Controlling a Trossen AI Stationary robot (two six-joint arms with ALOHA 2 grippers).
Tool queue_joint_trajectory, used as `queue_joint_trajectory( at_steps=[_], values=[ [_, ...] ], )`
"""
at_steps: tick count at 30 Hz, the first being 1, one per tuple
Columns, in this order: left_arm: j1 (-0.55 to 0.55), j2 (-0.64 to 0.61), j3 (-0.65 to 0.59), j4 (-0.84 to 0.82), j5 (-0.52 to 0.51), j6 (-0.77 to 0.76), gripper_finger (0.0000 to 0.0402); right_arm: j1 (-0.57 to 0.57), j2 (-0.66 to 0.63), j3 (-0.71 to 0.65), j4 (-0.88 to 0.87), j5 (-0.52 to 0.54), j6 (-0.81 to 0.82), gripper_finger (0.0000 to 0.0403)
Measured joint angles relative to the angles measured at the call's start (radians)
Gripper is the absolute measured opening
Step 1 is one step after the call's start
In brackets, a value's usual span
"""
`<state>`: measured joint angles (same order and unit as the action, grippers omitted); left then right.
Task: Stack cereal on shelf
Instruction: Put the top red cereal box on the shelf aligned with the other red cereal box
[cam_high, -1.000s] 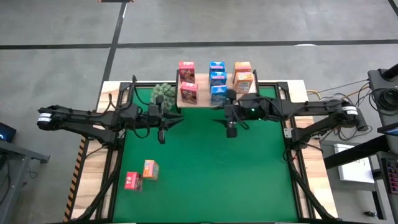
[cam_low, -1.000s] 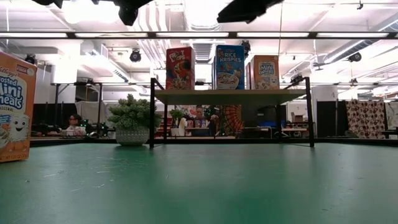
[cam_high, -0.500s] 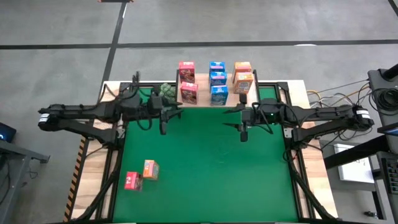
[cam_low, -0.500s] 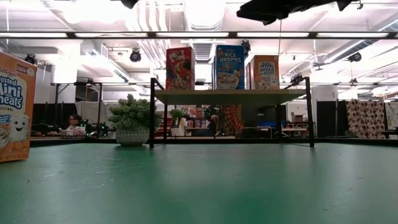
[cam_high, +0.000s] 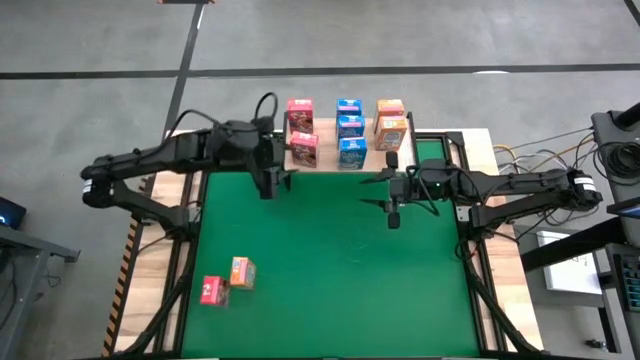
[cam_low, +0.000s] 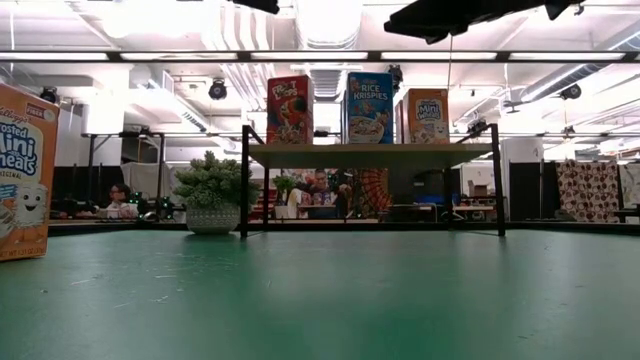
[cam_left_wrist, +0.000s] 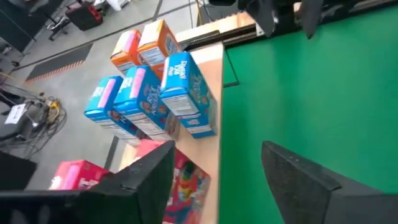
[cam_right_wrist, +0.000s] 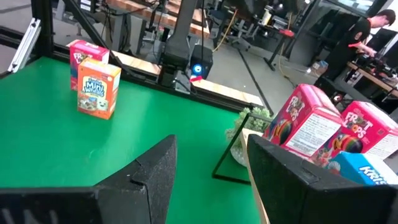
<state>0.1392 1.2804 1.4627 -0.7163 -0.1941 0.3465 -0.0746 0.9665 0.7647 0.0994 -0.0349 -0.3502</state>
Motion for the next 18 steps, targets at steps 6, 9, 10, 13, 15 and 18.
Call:
queue_joint_trajectory(
  at_steps=[6,9,10,13,15,18],
  values=[
    [0.109,0.066,0.03,0.0,0.154,0.075,0.0246,0.0,0.001,0.0,-0.043,0.0,0.018,0.0185],
    [0.178,0.095,0.029,0.019,0.233,0.093,0.0247,0.0,0.002,-0.006,-0.047,0.0,0.019,0.0185],
    [0.201,0.105,0.029,0.025,0.261,0.098,0.0247,0.0,0.001,-0.009,-0.047,0.0,0.018,0.0185],
    [0.261,0.135,0.029,0.04,0.331,0.112,0.0247,0.0,0.002,-0.018,-0.048,0.0,0.018,0.0185],
    [0.296,0.152,0.028,0.046,0.352,0.12,0.0247,0.0,0.002,-0.02,-0.047,0.0,0.017,0.0185],
    [0.339,0.173,0.028,0.053,0.395,0.132,0.0247,0.0,0.002,-0.023,-0.046,0.0,0.017,0.0185]
  ],
)
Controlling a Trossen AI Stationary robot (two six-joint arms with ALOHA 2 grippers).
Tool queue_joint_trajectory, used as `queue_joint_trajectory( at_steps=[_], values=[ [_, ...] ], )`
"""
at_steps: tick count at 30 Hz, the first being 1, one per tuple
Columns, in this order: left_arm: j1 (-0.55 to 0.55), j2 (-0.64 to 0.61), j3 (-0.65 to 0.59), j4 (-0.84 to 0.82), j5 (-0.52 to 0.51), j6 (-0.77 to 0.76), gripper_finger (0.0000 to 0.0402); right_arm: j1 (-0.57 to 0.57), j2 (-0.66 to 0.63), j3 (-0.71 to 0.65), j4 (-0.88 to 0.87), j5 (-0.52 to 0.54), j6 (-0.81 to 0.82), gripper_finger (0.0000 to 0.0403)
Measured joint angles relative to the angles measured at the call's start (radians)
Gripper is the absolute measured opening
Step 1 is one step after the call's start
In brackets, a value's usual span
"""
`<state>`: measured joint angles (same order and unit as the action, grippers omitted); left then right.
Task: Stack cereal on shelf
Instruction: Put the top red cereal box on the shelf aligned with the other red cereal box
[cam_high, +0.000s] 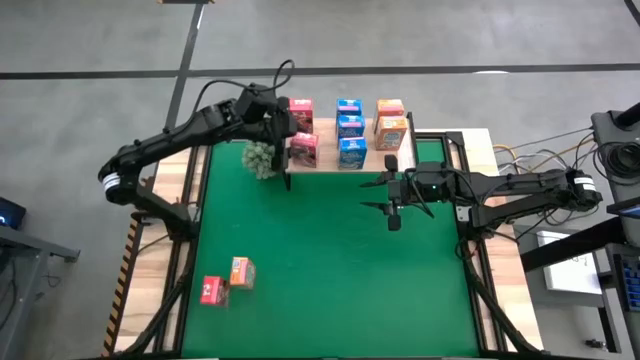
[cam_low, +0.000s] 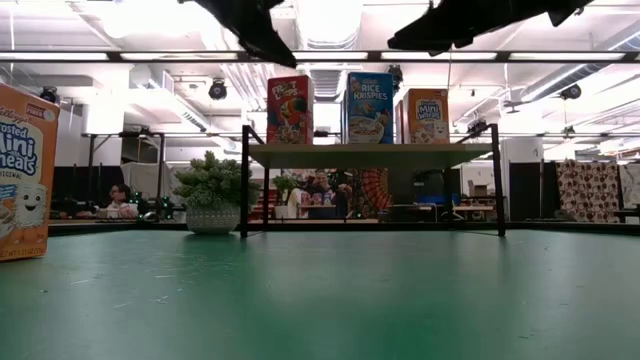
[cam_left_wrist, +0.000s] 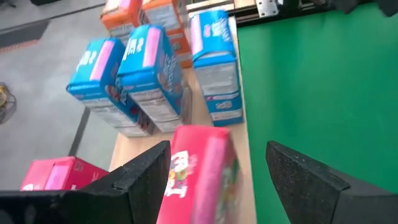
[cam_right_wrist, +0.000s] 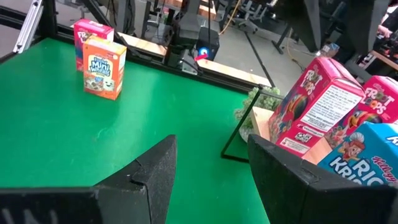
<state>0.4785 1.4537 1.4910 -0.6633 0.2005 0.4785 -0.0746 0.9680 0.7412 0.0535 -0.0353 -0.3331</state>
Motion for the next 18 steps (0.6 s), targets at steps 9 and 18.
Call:
queue_joint_trajectory(
  at_steps=[9,18],
  values=[
    [0.056,0.038,0.0,-0.001,0.054,0.03,0.0247,0.0,0.0,-0.008,0.003,0.0,0.001,0.0185],
    [0.078,0.04,-0.02,0.007,0.068,0.037,0.0247,0.0,0.0,-0.009,0.003,0.0,0.003,0.0185]
  ],
)
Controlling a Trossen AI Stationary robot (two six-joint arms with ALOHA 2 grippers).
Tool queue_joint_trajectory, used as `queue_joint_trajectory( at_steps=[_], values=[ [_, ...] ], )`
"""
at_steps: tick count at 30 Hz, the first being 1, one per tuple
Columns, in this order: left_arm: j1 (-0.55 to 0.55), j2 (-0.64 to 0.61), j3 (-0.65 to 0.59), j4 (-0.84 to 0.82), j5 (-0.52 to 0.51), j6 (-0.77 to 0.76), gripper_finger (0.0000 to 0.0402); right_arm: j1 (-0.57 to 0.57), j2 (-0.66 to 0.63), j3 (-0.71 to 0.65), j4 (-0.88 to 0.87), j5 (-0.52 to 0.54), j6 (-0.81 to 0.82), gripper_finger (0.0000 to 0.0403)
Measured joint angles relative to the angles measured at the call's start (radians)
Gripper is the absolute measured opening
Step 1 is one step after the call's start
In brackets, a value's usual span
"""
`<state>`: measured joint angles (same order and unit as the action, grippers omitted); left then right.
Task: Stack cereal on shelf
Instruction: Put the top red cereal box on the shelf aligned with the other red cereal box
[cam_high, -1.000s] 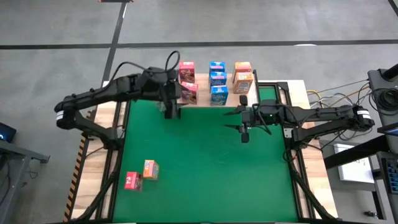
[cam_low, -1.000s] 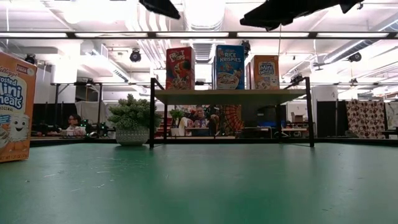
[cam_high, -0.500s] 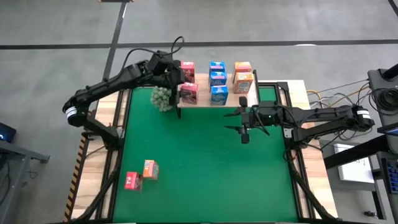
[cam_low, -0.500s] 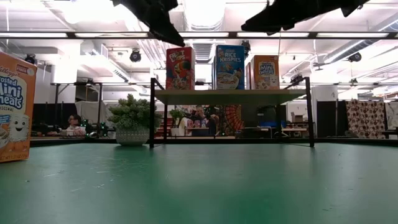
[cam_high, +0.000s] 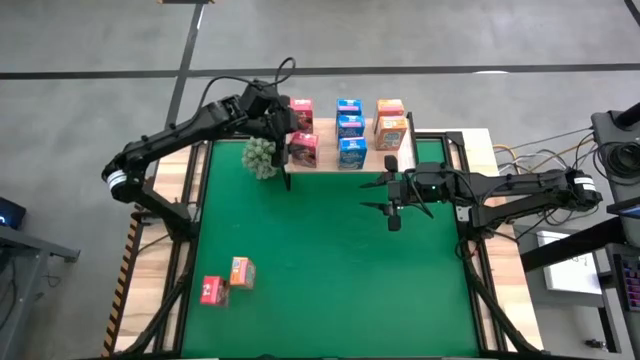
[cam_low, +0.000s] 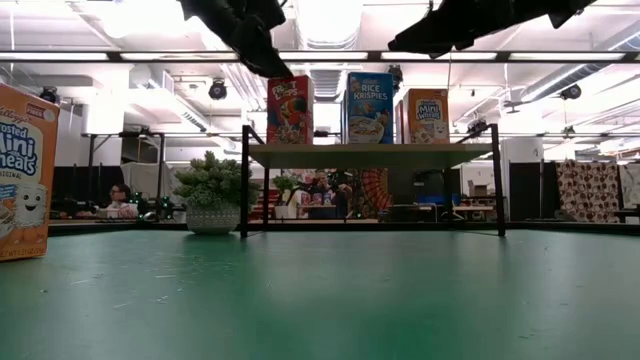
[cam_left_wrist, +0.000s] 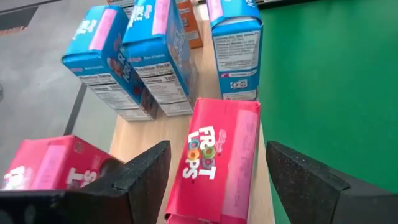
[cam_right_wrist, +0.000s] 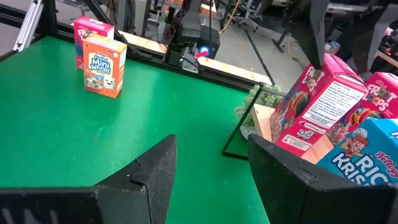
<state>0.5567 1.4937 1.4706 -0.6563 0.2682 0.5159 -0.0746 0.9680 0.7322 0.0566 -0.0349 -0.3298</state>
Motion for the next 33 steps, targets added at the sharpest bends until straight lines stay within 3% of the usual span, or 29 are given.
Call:
queue_joint_trajectory(
  at_steps=[10,24,33],
  values=[
    [0.008,0.0,-0.041,0.038,0.031,-0.003,0.0245,0.0,0.0,0.0,0.0,0.0,0.004,0.0185],
    [0.008,0.0,-0.041,0.04,0.031,-0.004,0.0192,0.0,0.0,0.0,0.0,0.0,0.008,0.0185],
    [0.016,0.0,-0.041,0.061,0.03,0.002,0.0185,0.0,0.0,0.0,0.0,0.0,0.008,0.0185]
  ],
)
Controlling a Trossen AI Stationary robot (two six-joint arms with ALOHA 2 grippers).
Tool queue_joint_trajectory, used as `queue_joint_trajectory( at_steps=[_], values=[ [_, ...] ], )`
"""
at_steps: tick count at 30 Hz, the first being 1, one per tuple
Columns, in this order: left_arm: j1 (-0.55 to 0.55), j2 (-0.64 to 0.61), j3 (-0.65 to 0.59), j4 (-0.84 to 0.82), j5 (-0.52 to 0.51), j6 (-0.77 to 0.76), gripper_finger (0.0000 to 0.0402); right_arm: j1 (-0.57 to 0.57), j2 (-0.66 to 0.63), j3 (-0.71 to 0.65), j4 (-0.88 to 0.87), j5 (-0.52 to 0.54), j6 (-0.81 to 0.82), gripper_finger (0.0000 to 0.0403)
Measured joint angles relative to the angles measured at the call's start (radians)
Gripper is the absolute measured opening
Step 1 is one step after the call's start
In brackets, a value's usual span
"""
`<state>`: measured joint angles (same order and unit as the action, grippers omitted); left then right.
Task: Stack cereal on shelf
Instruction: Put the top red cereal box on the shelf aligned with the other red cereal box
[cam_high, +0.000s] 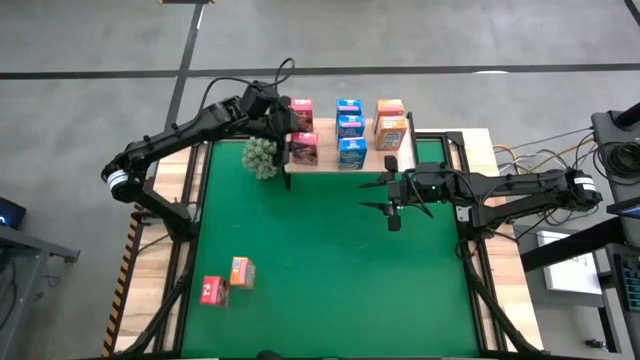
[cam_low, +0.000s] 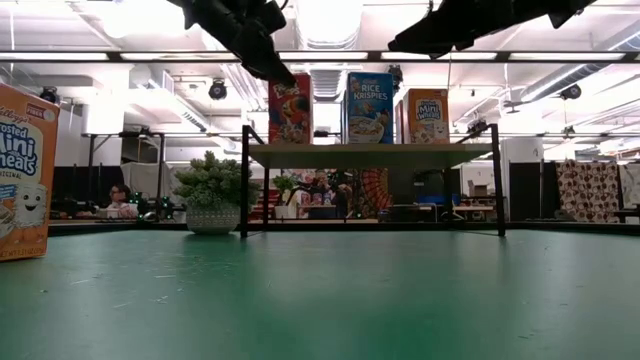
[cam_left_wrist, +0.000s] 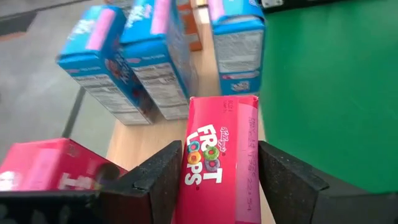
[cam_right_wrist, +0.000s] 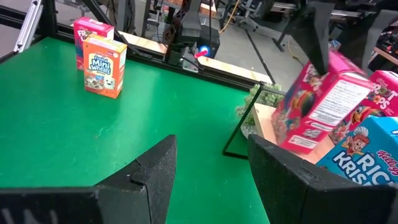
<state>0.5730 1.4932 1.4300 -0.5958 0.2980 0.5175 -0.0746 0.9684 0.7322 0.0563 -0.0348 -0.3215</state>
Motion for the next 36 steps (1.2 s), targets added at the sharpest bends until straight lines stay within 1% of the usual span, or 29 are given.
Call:
queue_joint_trajectory(
  at_steps=[3,15,21,32,36],
  values=[
    [0.018,-0.001,0.0,0.029,-0.002,0.001,0.0185,0.0,0.0,0.0,0.0,0.0,0.0,0.0185],
    [0.105,-0.002,0.019,0.02,-0.003,-0.002,0.0184,0.0,0.0,0.0,-0.007,0.0,0.0,0.0185],
    [0.11,-0.001,0.019,0.016,-0.002,-0.003,0.0184,0.0,0.0,0.0,-0.007,0.001,0.0,0.0185],
    [0.11,-0.001,0.015,0.02,0.0,-0.042,0.0184,0.0,0.0,0.0,-0.007,0.001,0.0,0.0185],
    [0.11,0.017,0.014,0.028,0.005,-0.069,0.0184,0.0,0.0,0.0,-0.008,0.001,0.0,0.0185]
  ],
)
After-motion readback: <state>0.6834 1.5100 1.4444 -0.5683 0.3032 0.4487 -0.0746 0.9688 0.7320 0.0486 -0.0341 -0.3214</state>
